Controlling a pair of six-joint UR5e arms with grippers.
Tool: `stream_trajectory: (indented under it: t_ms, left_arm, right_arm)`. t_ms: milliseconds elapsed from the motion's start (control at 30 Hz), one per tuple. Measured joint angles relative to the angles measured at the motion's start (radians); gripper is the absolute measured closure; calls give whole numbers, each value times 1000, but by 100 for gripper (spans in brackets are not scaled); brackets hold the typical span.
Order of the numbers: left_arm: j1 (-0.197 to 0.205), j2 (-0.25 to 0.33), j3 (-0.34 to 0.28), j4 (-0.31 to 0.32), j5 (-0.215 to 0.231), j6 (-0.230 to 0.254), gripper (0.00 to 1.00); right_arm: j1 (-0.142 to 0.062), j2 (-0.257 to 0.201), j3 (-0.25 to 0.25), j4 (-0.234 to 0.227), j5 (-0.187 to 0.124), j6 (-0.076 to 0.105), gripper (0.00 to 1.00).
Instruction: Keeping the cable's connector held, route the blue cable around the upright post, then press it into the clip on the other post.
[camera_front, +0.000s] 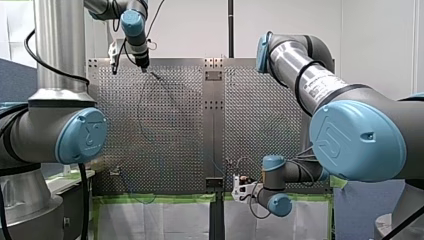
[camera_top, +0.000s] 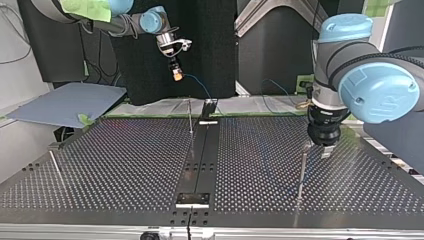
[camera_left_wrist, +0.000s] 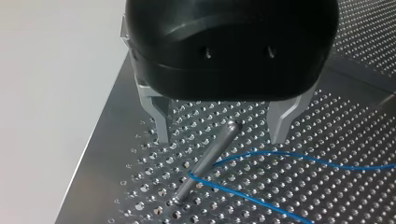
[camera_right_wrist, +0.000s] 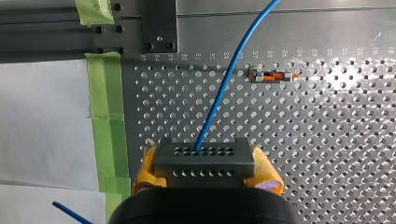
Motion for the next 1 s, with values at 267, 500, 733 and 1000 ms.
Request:
stream_trajectory:
  t_ms: [267, 500, 733, 1000]
  left_arm:
    - [-33, -17, 0, 75, 42, 80, 0]
    - [-92, -47, 0, 143, 43, 148, 0]
    - [-143, -72, 0, 210, 2, 219, 0]
    - [-194, -128, 0, 272, -50, 300, 0]
  right_arm:
    - [1, 0, 0, 0, 0, 2, 100]
    - [7, 0, 0, 1, -2, 1, 100]
    - [12, 0, 0, 5, -4, 0, 100]
    - [12, 0, 0, -4, -5, 3, 100]
